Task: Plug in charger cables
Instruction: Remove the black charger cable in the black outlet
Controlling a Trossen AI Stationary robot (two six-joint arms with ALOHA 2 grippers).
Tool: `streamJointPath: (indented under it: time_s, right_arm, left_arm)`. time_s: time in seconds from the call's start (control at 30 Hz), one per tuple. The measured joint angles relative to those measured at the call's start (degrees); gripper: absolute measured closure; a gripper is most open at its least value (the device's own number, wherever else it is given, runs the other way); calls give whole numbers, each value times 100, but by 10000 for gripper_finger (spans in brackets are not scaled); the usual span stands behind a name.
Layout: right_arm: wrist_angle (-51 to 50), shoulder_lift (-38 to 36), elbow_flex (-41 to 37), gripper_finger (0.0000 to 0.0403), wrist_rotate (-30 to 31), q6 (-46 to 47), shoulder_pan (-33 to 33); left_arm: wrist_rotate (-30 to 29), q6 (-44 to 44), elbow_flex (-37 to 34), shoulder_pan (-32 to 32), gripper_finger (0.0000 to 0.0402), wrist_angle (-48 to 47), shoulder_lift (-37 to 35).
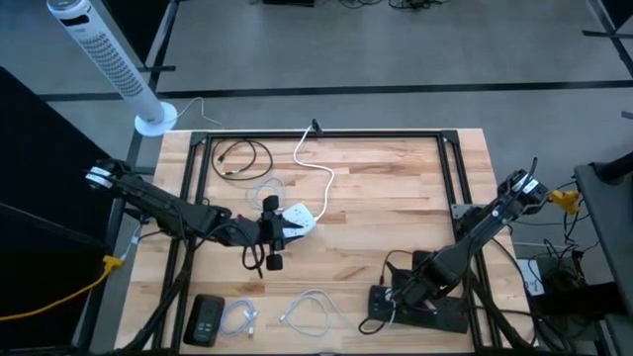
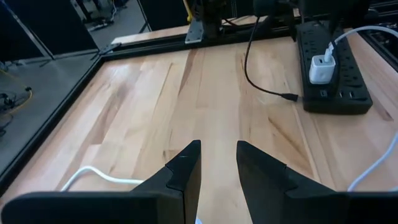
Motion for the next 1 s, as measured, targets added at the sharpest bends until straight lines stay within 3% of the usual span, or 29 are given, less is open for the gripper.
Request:
streamJointPath:
  time_s: [0.17, 0.3, 0.37, 0.53, 0.67, 0.73, 1.0]
  right_arm:
    - [308, 2, -245, 151, -788, 652, -2]
    - [11, 0, -328, 145, -1908, 1014, 0]
    - [-153, -2, -327, 142, -2070, 1058, -29]
    - [824, -33, -317, 145, -1831, 479, -123]
    - [569, -63, -325, 159, -1073, 277, -189]
    - [816, -61, -325, 166, -970, 116, -205]
    - [1431, -140, -321, 180, -91, -481, -203]
  left_arm:
    - [269, -85, 2, 0, 310, -10, 0]
    - [477, -116, 2, -4, 310, -2, 0]
    - [596, -127, 2, -4, 310, 1, 0]
    - [767, -139, 4, -4, 310, 88, 40]
    - [1092, -51, 4, -4, 310, 402, 270]
    - [1326, 112, 4, -2, 310, 701, 465]
    - [2828, 1248, 2, 49, 310, 3228, 1859]
